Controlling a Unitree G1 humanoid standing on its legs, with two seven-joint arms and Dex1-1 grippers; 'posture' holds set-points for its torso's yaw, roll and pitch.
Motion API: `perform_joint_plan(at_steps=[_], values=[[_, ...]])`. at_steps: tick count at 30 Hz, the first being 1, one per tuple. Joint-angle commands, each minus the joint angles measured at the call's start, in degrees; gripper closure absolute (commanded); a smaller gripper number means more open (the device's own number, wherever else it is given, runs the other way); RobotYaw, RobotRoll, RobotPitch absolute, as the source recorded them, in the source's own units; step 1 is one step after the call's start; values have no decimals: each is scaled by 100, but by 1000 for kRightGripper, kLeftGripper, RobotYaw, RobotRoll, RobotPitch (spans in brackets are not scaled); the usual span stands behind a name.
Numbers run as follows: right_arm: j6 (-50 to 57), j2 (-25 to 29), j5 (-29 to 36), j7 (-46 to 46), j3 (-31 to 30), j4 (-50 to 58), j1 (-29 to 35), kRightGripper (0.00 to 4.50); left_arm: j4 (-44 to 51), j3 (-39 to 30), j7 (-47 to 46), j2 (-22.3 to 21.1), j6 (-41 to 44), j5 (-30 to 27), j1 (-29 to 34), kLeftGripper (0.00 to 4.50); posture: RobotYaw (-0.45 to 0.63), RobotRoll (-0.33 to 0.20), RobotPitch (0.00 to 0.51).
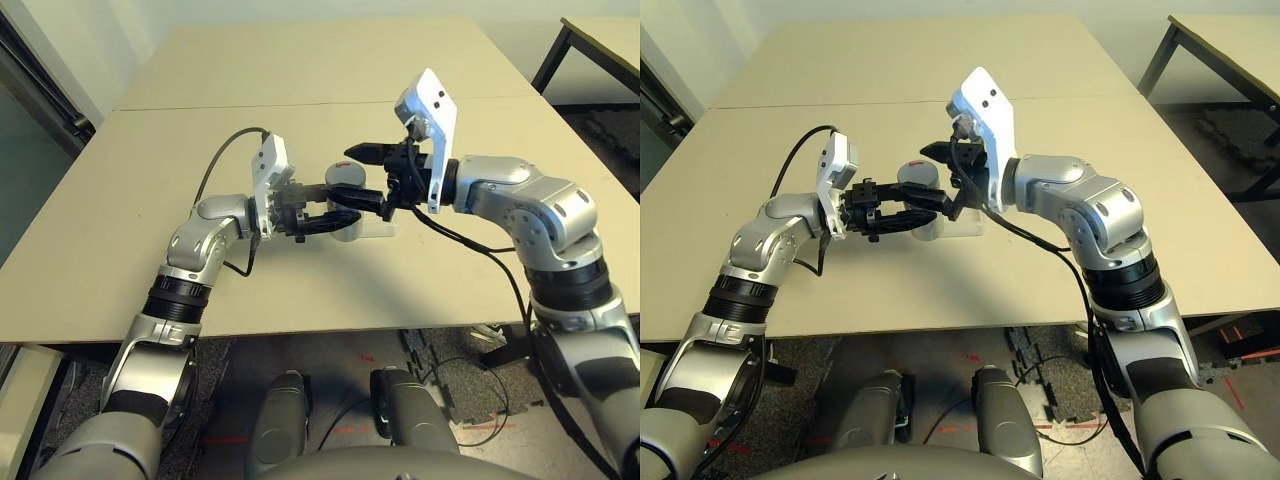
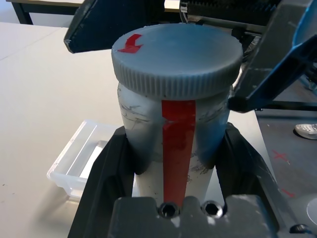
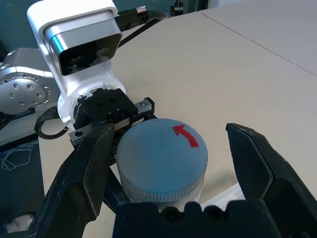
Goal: Pour the medicine from the bottle into the box.
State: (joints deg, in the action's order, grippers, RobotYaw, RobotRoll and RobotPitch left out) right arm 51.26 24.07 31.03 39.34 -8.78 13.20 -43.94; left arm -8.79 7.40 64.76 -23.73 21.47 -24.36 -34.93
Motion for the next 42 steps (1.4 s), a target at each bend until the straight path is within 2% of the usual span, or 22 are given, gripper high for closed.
perform_joint_plan(at_steps=[1,28,37,42], values=[[-41,54,-77,36,18,-38,-4,0,186,13,-36,-42,76,37,2,2036,-23,0,86],[331,672,314,-148,845,333,484,0,-1,-125,-8,-226,36,45,24,2036,-38,0,94],[736,825,780,20,876,746,641,0,-98,-118,24,-224,-46,67,19,2036,-41,0,94],[865,666,1100,-35,869,937,558,0,-121,-90,31,-198,-72,74,11,2036,-41,0,94]])
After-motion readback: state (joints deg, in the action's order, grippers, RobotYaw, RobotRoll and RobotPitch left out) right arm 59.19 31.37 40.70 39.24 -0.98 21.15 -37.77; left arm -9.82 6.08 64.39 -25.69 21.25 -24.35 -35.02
